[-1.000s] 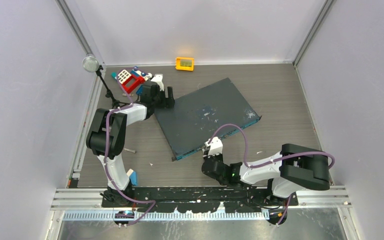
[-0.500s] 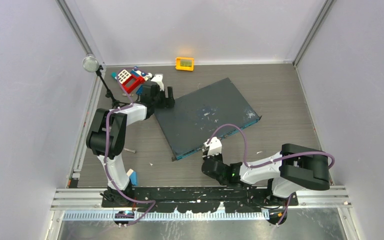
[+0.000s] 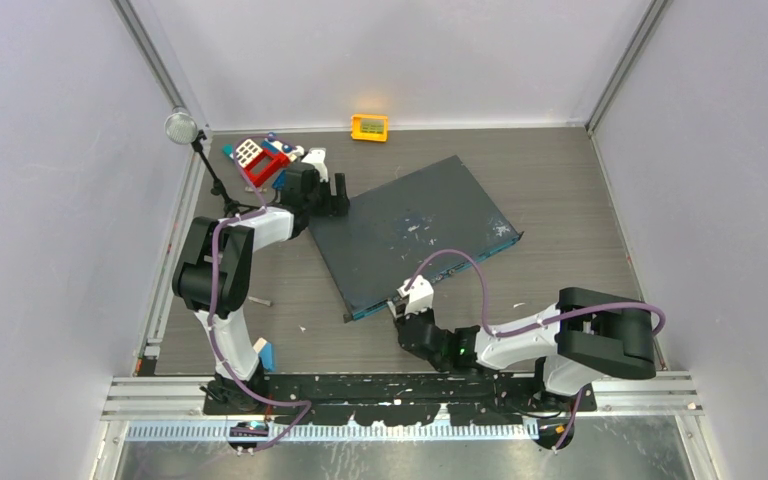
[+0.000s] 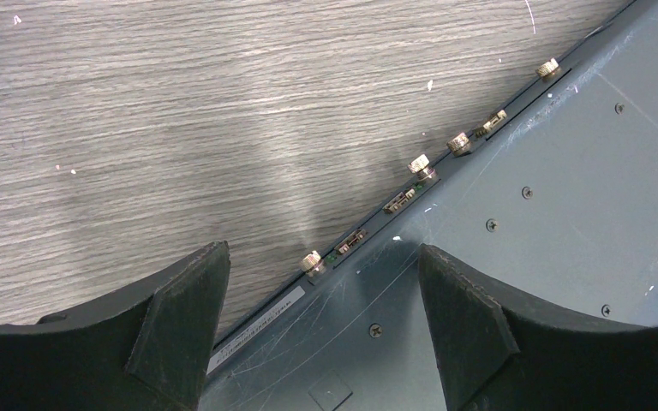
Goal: Insert the plug into the switch port
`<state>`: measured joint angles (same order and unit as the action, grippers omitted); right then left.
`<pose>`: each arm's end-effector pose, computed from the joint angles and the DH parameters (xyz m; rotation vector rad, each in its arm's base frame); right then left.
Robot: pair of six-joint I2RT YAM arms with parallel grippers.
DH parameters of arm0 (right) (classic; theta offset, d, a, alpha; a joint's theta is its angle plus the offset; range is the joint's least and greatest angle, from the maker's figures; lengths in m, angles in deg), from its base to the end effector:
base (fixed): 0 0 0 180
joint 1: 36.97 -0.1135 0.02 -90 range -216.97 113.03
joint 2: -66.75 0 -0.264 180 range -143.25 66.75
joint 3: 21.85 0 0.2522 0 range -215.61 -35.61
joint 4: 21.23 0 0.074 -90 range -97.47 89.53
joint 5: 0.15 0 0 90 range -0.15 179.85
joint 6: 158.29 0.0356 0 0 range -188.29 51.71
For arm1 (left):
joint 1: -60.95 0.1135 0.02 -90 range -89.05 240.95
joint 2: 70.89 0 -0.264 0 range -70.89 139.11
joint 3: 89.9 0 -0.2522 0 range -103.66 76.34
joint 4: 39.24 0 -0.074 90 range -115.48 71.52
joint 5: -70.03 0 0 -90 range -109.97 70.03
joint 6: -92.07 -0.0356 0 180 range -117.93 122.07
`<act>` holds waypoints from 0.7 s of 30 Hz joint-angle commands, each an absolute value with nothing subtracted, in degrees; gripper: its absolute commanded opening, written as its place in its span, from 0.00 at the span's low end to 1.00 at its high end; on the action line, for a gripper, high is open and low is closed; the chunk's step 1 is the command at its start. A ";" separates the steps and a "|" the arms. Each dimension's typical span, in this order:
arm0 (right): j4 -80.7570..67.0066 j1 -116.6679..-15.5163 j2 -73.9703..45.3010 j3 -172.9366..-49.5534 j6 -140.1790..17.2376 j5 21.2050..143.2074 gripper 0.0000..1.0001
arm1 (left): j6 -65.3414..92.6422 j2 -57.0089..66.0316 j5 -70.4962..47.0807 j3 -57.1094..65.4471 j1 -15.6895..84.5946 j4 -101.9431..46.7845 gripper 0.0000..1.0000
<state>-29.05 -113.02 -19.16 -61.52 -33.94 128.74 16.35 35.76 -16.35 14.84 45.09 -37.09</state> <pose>0.0832 0.2424 0.1315 -0.4070 2.0613 0.4045 0.3863 -0.1121 0.1746 0.0670 2.1774 -0.3705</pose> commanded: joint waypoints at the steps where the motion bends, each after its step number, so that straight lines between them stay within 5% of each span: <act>1: -29.84 -113.35 -19.39 -64.00 -32.57 131.92 0.00 | 14.20 37.67 -17.40 14.73 44.38 -32.16 0.82; 21: -24.46 -113.59 -16.40 -61.80 -26.64 134.40 0.00 | 14.03 37.74 -17.62 14.62 44.17 -31.98 0.82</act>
<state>-23.48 -113.34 -18.75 -61.78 -28.67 130.88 16.33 35.76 -16.50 14.73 45.01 -36.92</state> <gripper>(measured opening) 0.225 0.822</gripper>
